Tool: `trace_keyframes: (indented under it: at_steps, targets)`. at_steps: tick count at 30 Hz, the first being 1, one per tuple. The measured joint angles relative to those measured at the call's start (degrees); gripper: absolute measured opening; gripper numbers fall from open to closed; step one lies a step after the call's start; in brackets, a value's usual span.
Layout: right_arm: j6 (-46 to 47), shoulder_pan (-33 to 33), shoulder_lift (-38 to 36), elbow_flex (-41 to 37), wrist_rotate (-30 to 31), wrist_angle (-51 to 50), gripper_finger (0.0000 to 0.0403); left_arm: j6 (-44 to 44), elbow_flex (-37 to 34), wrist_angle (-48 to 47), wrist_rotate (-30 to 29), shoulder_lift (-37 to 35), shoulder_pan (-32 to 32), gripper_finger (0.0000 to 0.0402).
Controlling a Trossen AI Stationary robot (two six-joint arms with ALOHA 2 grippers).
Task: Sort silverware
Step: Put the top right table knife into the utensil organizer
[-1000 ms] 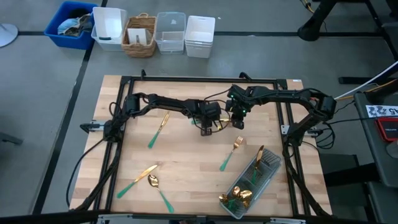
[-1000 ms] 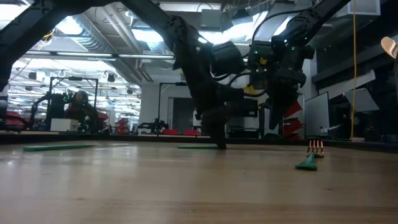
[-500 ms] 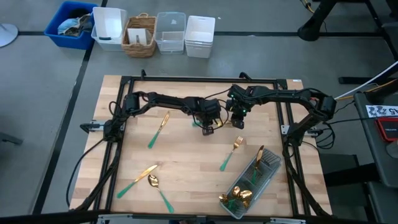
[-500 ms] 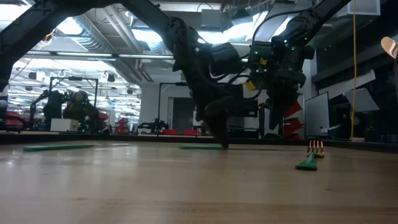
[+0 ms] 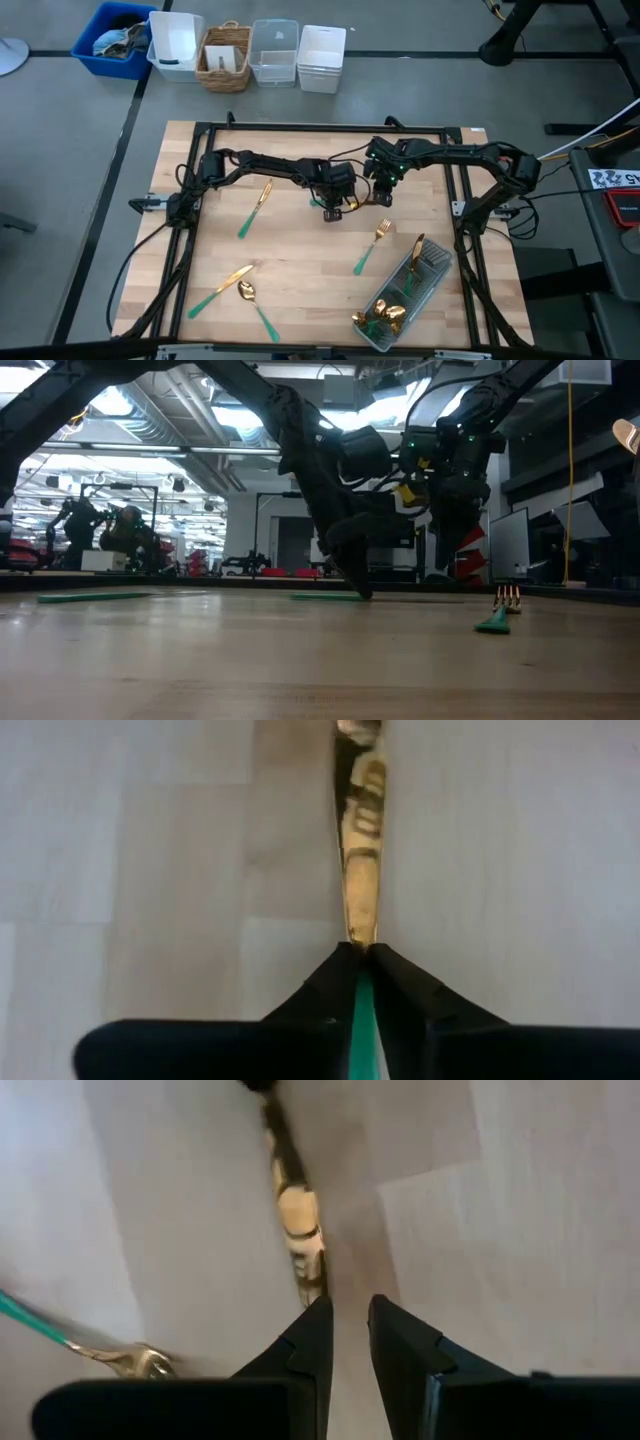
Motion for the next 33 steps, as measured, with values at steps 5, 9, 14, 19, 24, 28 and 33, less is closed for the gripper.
trace_keyframes:
  at_steps: [5, 9, 14, 19, 24, 28, 33]
  targets:
    - [0.0, 0.0, 0.0, 4.9, 2.2, -9.7, 0.0069, 1.7, -0.1, -0.1, -0.2, -0.1, -0.7, 0.0069]
    - [-2.0, 0.0, 0.0, 10.3, 2.3, -18.7, 0.0069, 2.9, -0.1, -0.1, -0.9, -0.2, -0.8, 0.0101]
    - [-5.3, 0.0, 0.0, 15.3, 2.4, -25.4, 0.0069, -0.4, -0.1, 0.7, -1.3, -0.2, -0.7, 0.0113]
    - [-8.1, 0.0, 0.0, 17.7, 2.4, -26.6, 0.0069, -0.6, -0.2, 1.3, -1.3, -0.2, -0.7, 0.0096]
    - [-9.6, 0.0, 0.0, 18.0, 3.4, -27.5, 0.0069, -2.0, -0.2, 2.0, -1.3, -0.2, -0.7, 0.0077]
    - [-9.7, 0.0, 0.0, 18.0, 7.2, -30.3, 0.0069, -2.0, -0.2, 2.0, -1.3, -0.2, -0.7, 0.0064]
    - [-10.6, -0.4, -1.8, 18.0, 9.7, -32.6, 0.0069, -2.0, 0.0, 0.2, -1.3, -0.2, -0.7, 0.0041]
